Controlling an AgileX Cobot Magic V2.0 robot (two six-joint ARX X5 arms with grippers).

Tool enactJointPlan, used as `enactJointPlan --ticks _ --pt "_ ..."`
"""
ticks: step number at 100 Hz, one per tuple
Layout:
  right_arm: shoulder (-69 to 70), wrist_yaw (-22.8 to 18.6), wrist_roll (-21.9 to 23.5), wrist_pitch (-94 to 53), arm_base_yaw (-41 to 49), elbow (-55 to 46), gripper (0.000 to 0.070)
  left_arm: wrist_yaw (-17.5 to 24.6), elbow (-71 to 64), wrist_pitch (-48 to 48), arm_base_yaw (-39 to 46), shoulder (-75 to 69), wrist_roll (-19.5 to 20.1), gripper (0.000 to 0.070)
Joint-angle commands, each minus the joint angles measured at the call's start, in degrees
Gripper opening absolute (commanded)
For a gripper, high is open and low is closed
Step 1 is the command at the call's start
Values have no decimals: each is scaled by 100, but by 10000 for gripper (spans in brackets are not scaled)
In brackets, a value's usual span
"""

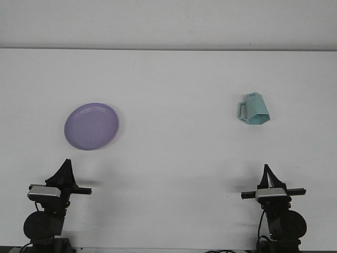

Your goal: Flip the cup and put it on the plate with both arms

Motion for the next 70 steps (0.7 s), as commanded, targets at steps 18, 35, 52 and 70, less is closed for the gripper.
enactJointPlan --ticks 18,35,52,70 --pt "2 9 22 59 0 -15 1 -4 -96 70 2 -7 35 15" --pt "2 9 22 59 0 -15 0 -4 -96 70 2 -7 35 15" --pt "2 9 22 59 0 -15 1 -4 -96 70 2 -7 35 15" --pt "2 9 22 59 0 -15 0 -7 -96 74 2 -7 -94 15"
